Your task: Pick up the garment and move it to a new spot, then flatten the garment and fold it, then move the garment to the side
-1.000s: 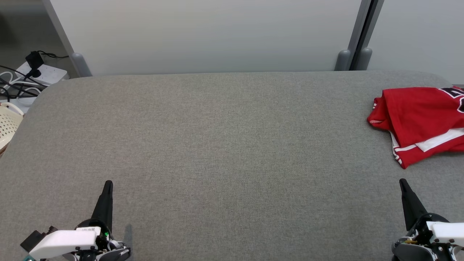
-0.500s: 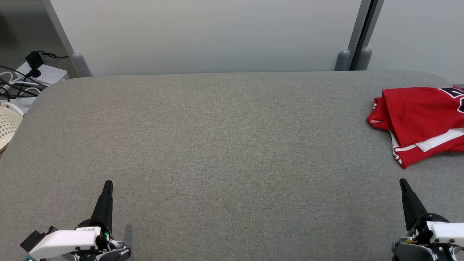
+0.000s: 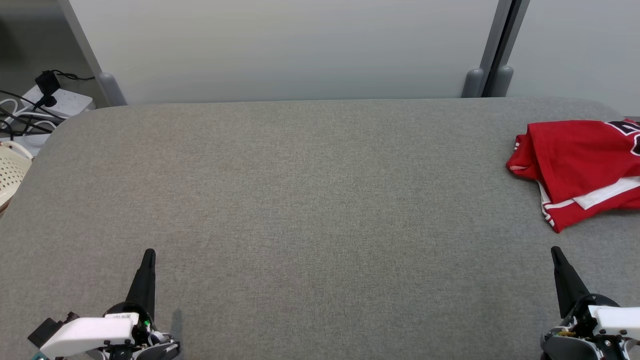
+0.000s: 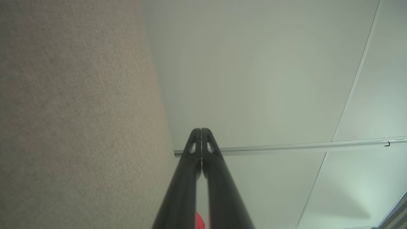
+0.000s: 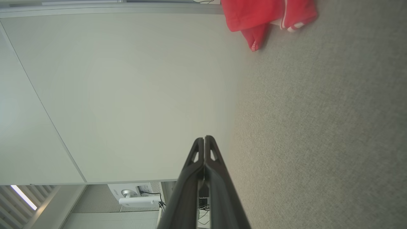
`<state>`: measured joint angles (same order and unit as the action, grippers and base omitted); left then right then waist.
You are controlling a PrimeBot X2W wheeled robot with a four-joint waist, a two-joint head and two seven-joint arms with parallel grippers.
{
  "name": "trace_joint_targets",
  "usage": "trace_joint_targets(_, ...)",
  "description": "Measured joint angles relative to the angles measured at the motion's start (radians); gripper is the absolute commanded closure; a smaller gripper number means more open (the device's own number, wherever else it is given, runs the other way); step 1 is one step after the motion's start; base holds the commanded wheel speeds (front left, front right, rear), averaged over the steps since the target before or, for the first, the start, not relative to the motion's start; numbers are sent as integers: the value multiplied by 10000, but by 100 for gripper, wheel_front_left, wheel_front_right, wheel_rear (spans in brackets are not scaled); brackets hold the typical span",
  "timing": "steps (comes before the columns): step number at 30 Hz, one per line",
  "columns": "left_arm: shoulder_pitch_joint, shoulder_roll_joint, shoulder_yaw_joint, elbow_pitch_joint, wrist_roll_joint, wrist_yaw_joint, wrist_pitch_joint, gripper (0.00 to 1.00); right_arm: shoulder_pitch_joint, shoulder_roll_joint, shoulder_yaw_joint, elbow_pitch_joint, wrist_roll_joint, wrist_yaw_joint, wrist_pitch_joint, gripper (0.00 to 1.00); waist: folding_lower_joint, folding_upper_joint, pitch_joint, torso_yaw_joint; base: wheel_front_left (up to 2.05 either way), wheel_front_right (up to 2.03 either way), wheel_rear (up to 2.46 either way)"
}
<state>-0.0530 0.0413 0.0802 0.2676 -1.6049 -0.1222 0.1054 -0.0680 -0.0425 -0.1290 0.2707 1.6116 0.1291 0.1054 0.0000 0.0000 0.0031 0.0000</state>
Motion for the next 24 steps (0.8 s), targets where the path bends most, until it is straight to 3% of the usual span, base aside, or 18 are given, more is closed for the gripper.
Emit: trace_joint_targets(24, 0, 0, 4, 0, 0, 0, 2, 100, -2, 8, -8, 4, 0, 0, 0, 100, 0, 0, 0, 0, 0, 0, 0)
